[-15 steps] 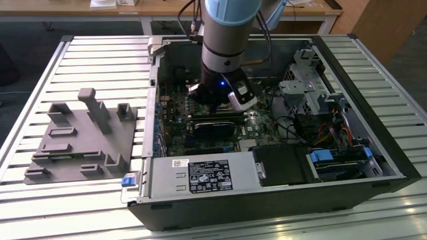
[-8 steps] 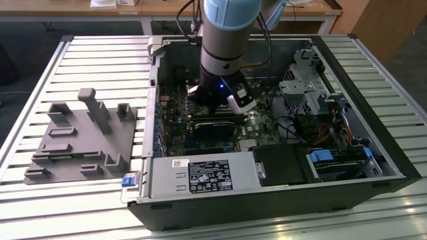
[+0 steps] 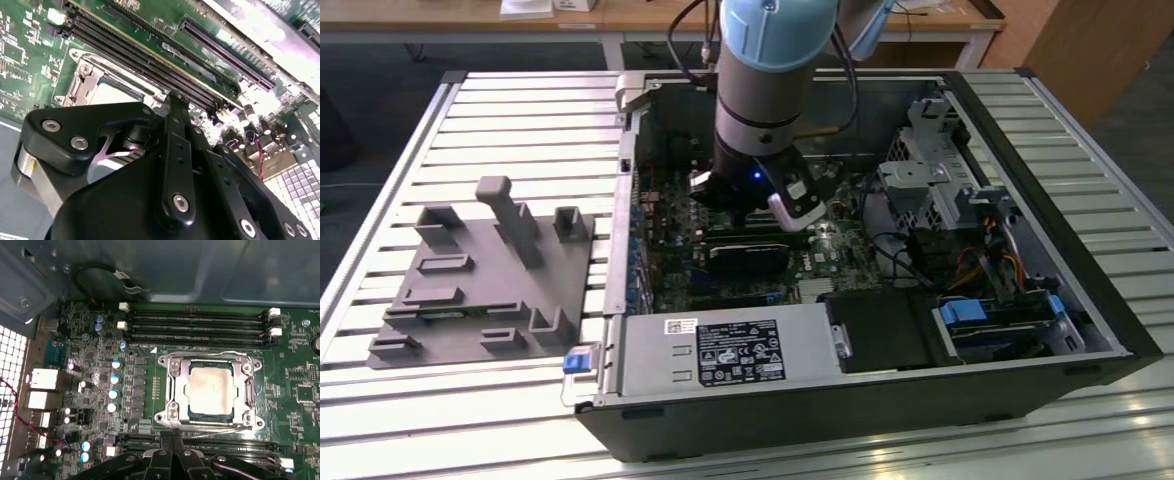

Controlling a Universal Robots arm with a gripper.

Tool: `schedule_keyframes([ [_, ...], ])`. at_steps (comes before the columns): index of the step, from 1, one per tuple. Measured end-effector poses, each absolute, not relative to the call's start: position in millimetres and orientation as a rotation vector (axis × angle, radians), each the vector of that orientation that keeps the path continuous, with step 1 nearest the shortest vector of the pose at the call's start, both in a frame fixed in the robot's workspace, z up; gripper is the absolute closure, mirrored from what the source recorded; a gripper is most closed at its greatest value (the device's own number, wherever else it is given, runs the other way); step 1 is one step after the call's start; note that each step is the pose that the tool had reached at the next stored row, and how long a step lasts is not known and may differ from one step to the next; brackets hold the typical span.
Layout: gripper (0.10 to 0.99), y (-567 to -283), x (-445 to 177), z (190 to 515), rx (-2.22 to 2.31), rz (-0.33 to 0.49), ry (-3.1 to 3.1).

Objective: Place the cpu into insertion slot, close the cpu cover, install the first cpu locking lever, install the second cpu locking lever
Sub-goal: 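Install the second cpu locking lever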

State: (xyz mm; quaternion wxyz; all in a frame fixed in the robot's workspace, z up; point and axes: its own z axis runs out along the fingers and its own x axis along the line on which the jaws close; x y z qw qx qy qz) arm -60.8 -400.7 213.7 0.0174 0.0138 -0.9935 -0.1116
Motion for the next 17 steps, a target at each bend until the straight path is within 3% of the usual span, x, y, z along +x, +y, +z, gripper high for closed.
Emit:
schedule_keyframes([
  [17,0.980,-401.5,-65.0,198.3,0.044,-0.384,-3.083],
])
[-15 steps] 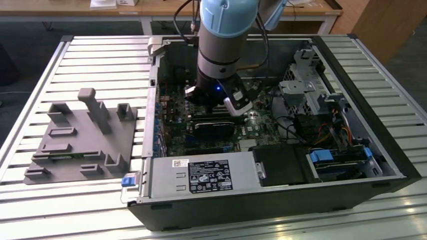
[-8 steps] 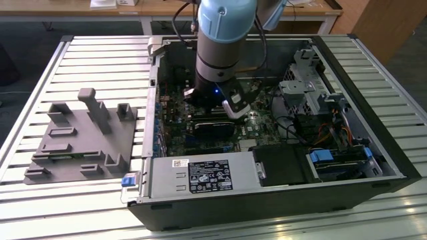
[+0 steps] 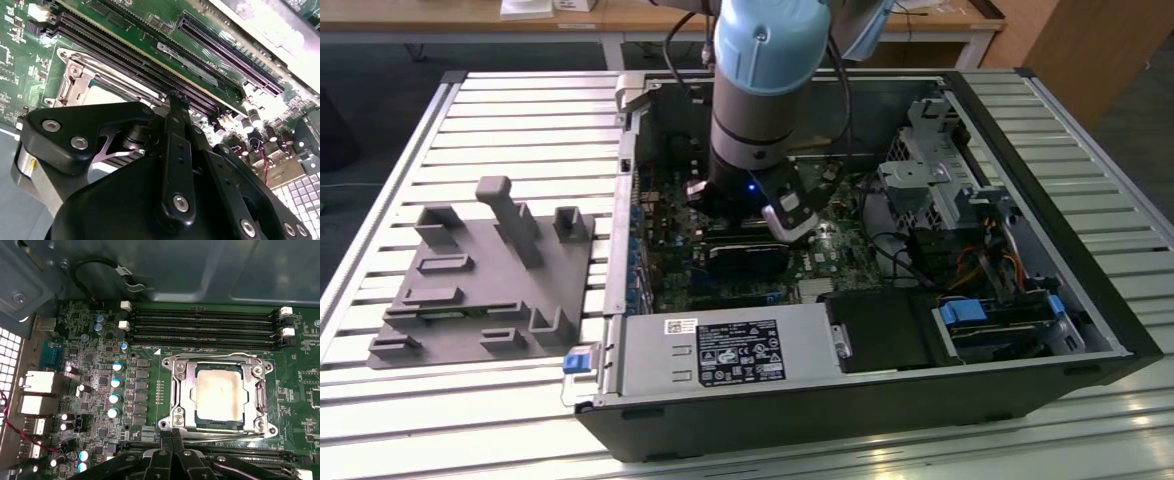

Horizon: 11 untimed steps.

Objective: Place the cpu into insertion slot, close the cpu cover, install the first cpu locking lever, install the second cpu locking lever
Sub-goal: 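Install the second cpu locking lever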

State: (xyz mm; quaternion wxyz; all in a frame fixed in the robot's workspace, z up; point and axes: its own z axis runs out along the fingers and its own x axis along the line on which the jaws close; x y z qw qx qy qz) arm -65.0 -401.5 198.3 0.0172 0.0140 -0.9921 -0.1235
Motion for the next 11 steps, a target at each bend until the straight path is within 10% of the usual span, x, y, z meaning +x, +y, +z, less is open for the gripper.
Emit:
schedule_keyframes([
  [11,0.980,-402.2,-65.7,194.0,0.045,-0.438,-3.076],
])
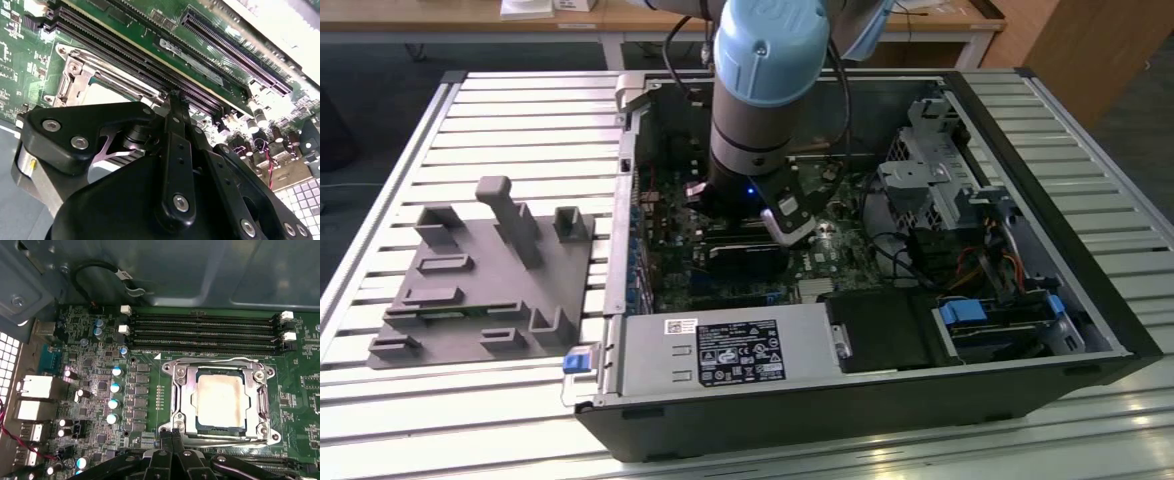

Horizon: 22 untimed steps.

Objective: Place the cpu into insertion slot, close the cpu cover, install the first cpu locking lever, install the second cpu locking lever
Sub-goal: 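Install the second cpu locking lever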

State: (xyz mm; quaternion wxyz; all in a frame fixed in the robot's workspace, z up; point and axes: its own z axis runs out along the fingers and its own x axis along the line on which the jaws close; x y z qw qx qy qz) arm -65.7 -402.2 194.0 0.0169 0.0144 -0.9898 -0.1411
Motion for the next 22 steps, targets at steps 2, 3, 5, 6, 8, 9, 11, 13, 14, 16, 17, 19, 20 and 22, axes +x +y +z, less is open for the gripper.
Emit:
schedule_keyframes([
  [2,0.980,-402.4,-66.4,193.6,0.045,-0.455,-3.074],
  [3,0.980,-402.5,-66.8,193.3,0.045,-0.460,-3.073],
  [5,0.980,-402.5,-67.5,192.6,0.045,-0.467,-3.072],
  [6,0.980,-402.5,-67.6,192.2,0.045,-0.470,-3.072],
  [8,0.980,-402.5,-67.9,191.3,0.045,-0.478,-3.071],
  [9,0.980,-402.5,-68.1,190.8,0.045,-0.481,-3.070],
  [11,0.980,-402.4,-68.7,189.5,0.045,-0.487,-3.070],
  [13,0.980,-402.5,-69.5,188.4,0.045,-0.491,-3.069],
  [14,0.980,-402.6,-69.9,188.3,0.046,-0.495,-3.068],
  [16,0.980,-402.5,-70.1,188.2,0.046,-0.500,-3.068],
  [17,0.980,-402.5,-70.2,188.6,0.046,-0.500,-3.067],
  [19,0.980,-402.4,-70.2,191.2,0.046,-0.502,-3.068],
  [20,0.980,-402.4,-70.2,193.7,0.046,-0.501,-3.068],
  [22,0.980,-402.5,-70.2,197.0,0.046,-0.501,-3.067],
])
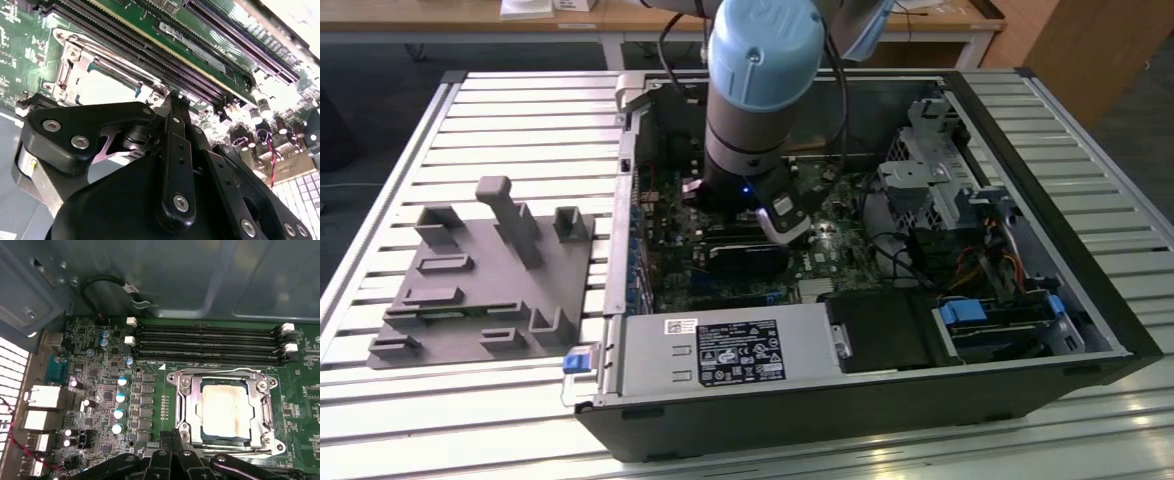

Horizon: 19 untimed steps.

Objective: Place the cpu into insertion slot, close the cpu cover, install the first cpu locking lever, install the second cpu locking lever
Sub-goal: 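Install the second cpu locking lever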

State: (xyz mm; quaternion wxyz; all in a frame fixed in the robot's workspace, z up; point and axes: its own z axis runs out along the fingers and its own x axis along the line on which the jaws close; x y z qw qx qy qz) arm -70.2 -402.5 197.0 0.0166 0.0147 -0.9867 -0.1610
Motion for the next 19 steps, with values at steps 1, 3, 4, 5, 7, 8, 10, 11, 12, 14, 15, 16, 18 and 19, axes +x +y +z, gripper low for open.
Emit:
schedule_keyframes([
  [1,0.980,-402.5,-70.2,198.0,0.046,-0.501,-3.067],
  [3,0.980,-402.5,-70.2,200.3,0.046,-0.501,-3.067],
  [4,0.980,-402.5,-70.2,202.1,0.046,-0.501,-3.067],
  [5,0.980,-402.5,-70.2,204.2,0.046,-0.501,-3.067],
  [7,0.980,-402.5,-70.2,208.1,0.046,-0.501,-3.067],
  [8,0.980,-402.2,-70.2,209.0,0.046,-0.501,-3.067],
  [10,0.980,-402.2,-70.4,210.0,0.046,-0.501,-3.067],
  [11,0.980,-402.2,-70.5,211.0,0.046,-0.501,-3.067],
  [12,0.980,-402.2,-70.4,212.8,0.046,-0.501,-3.067],
  [14,0.980,-402.2,-70.4,217.6,0.046,-0.501,-3.067],
  [15,0.980,-402.2,-70.4,220.9,0.046,-0.501,-3.067],
  [16,0.980,-402.1,-70.4,224.3,0.046,-0.501,-3.067],
  [18,0.980,-402.2,-70.4,231.3,0.046,-0.501,-3.067],
  [19,0.980,-402.2,-70.5,233.0,0.046,-0.501,-3.067],
])
